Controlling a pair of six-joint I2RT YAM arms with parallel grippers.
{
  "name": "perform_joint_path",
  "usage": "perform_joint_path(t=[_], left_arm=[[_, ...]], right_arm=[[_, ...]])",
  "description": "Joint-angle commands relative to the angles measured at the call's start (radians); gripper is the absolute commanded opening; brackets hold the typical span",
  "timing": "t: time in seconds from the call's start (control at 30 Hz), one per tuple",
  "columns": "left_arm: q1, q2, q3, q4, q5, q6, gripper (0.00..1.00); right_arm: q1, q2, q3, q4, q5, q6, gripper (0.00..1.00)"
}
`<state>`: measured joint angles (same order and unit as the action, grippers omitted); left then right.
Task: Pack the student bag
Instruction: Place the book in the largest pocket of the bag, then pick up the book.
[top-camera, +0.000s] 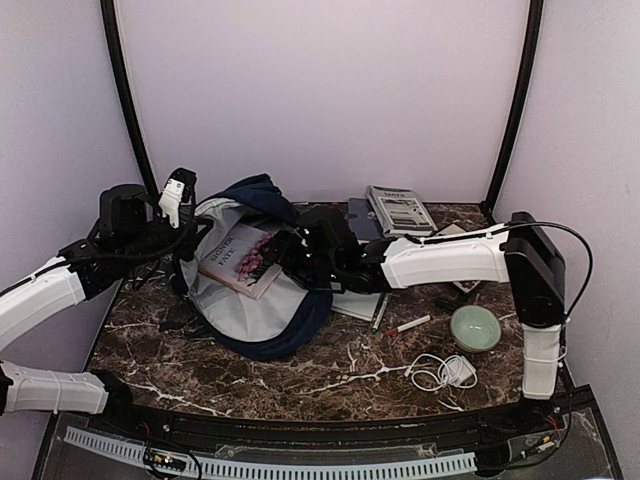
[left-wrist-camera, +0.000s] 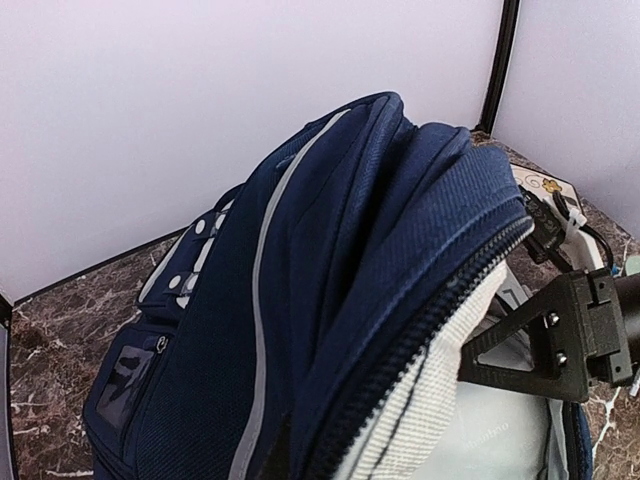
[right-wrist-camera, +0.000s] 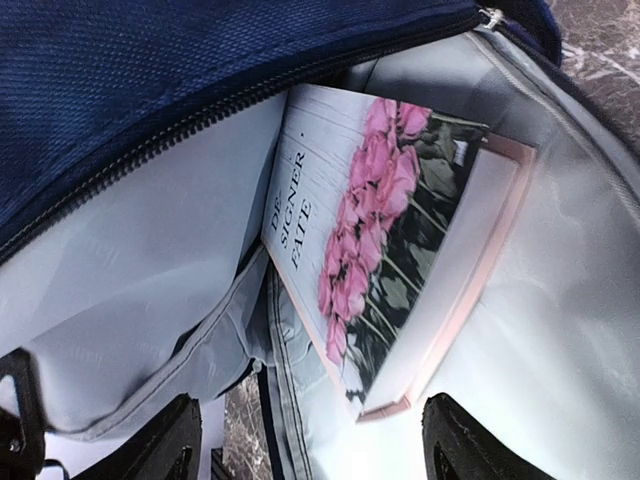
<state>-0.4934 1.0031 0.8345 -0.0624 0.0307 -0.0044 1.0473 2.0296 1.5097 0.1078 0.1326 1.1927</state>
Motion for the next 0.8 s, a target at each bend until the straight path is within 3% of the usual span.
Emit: perform_joint_path(t=[0.0,0.1,0.17,0.3,0.43,0.63,0.77], left_arm=[[-0.006,-0.064,0.028,0.145,0.009,0.013,0.0],[-0.007,-0.061,0.028,0.144,0.004,0.019,0.0],[-0.006,-0.06,0.025,0.143,0.002,0.021,0.0],[-0.007,-0.063,0.022,0.153,0.038,0.023,0.0],[-0.006,-0.065,0.027,0.159,0.13,0.029,0.0],[-0.006,-0.08,0.007,0.198,0.208,0.011,0.0],[-0.006,-0.074,0.005,0.21,0.28,-0.007,0.0]], right_arm=[[0.002,-0.036,-0.058,0.007,-0.019,0.037,0.68],[0.001,0.023,-0.025,0.031,-0.026,0.052,0.42],[-0.002,0.084,0.037,0.029,-0.045,0.063,0.36],[-0.002,0.189,0.2,-0.065,-0.065,0.063,0.38],[0.008,0.211,0.253,-0.089,-0.01,0.065,0.38],[0.014,0.28,0.295,0.071,-0.047,0.191,0.38],[0.039,0.446,0.487,0.147,-0.127,0.271,0.36]])
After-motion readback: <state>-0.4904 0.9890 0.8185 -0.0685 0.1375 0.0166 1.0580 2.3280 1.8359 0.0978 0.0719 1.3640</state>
